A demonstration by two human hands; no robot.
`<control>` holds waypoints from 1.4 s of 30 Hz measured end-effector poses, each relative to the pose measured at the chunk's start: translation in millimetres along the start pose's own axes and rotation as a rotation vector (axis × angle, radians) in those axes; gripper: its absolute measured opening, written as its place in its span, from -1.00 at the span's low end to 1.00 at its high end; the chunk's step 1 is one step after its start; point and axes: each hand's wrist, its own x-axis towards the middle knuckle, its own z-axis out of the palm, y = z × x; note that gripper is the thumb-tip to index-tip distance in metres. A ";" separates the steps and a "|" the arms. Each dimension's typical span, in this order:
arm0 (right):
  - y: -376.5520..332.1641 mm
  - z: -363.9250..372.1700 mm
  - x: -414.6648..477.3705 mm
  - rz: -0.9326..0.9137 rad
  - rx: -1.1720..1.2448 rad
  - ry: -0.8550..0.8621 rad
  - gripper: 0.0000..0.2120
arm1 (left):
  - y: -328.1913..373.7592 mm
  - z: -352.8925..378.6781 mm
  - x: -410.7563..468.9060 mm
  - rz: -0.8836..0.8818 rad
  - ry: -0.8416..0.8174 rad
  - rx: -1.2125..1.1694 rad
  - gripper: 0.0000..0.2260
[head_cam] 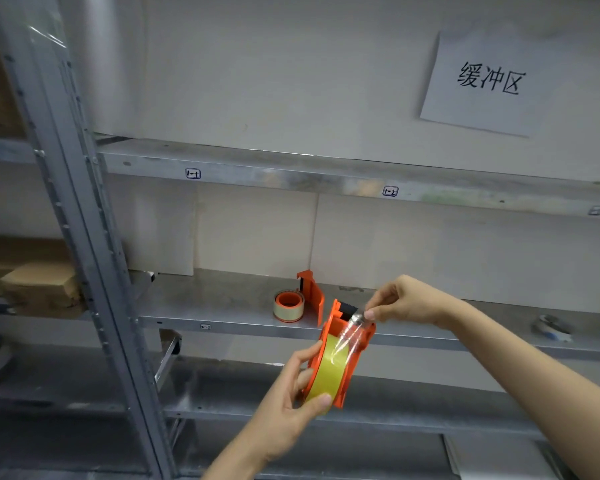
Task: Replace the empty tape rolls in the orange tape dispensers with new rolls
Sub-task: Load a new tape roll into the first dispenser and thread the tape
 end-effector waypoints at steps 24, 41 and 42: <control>-2.7 22.0 -8.7 0.177 -0.034 0.097 -0.88 | -2.5 -4.1 -7.4 0.015 -0.060 0.064 -0.48; -9.8 21.9 -5.9 0.229 -0.019 0.220 -0.85 | 8.7 -0.5 6.5 -0.084 -0.095 0.257 -0.38; -10.5 21.0 -5.3 0.232 -0.018 0.220 -0.85 | 7.8 -0.9 7.9 -0.085 -0.093 0.267 -0.38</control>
